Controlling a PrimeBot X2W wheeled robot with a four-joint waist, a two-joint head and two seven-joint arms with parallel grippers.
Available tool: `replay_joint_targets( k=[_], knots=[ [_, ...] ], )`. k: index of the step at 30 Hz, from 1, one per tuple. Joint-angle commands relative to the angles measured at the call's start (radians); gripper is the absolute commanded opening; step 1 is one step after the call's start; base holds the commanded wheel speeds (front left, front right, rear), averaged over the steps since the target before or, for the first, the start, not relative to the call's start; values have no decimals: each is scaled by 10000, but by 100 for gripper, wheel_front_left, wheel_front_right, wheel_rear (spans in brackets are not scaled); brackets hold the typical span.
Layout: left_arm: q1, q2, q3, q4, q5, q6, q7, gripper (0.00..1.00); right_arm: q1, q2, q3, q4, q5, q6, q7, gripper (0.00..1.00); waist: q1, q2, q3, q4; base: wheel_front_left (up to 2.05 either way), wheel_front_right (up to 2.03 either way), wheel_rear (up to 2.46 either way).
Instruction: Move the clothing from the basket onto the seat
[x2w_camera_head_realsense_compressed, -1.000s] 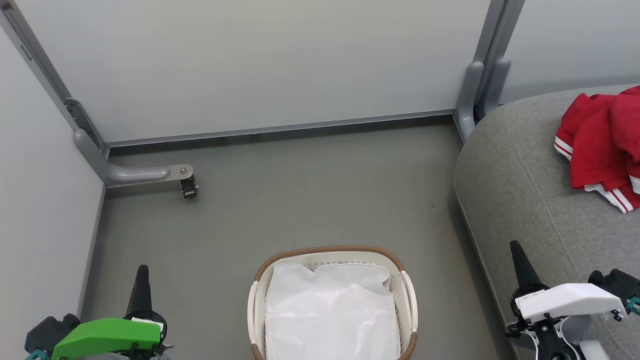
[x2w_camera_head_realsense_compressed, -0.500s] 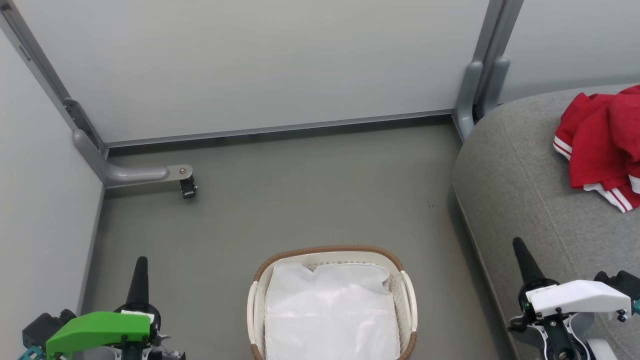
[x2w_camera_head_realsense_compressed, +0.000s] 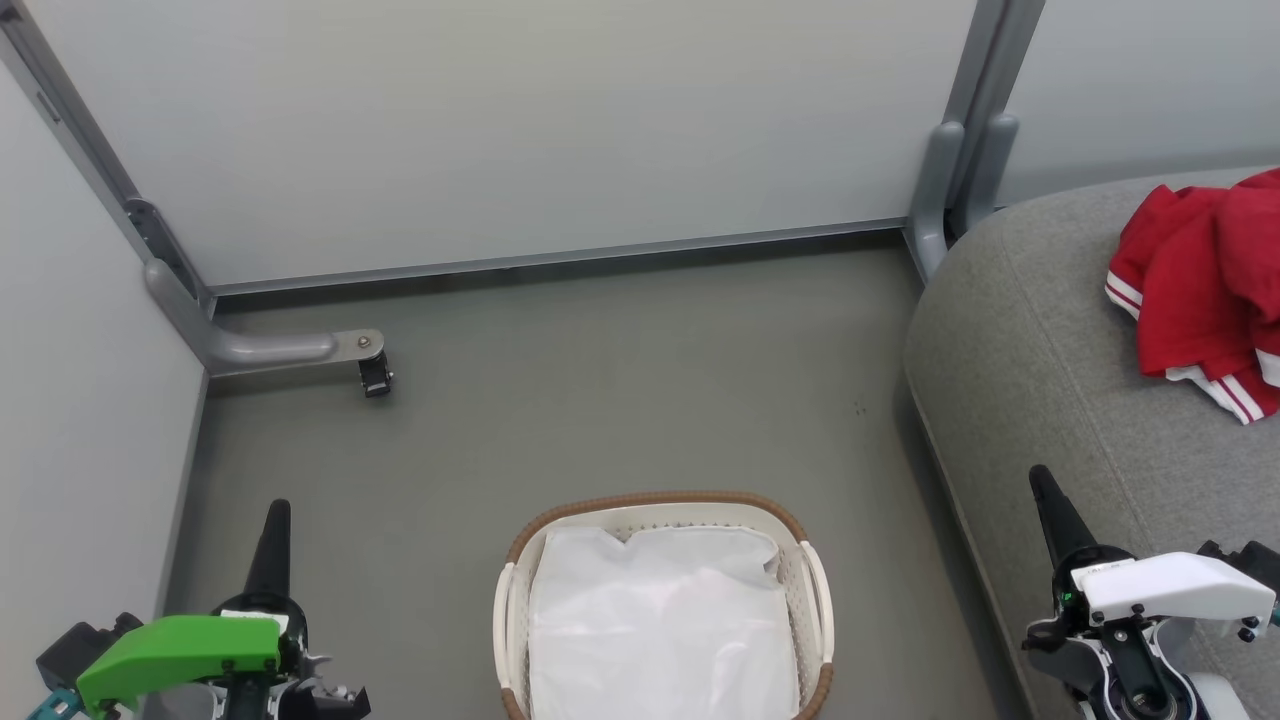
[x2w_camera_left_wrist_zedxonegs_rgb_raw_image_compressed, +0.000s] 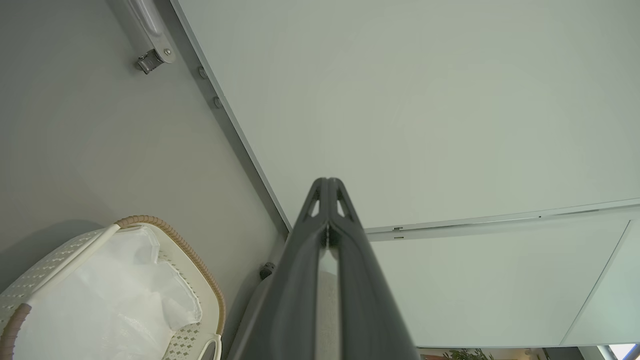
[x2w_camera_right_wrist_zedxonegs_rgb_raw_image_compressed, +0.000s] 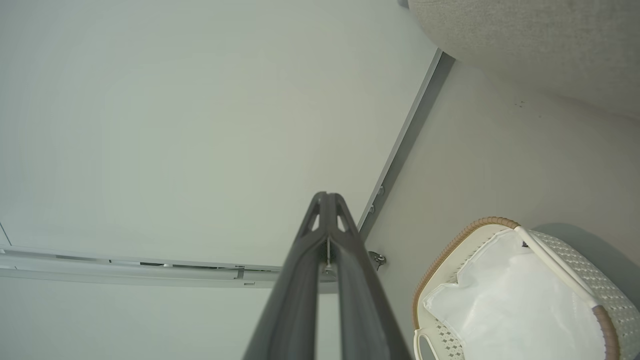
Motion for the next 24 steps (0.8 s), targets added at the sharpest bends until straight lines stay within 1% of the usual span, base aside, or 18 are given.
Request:
replay_joint_targets(
  k=[1, 24],
  knots=[
    [-259, 56, 43, -105, -252, -61, 58, 0, -121, -72, -57, -99, 259, -7, 78, 0, 0, 0, 0, -2, 0, 0, 0],
    [-462, 64, 237, -136, -1752, -133, 517, 0, -198, -75, -289, -153, 1964, -6, 532, 0, 0, 0, 0, -35, 0, 0, 0]
  ],
)
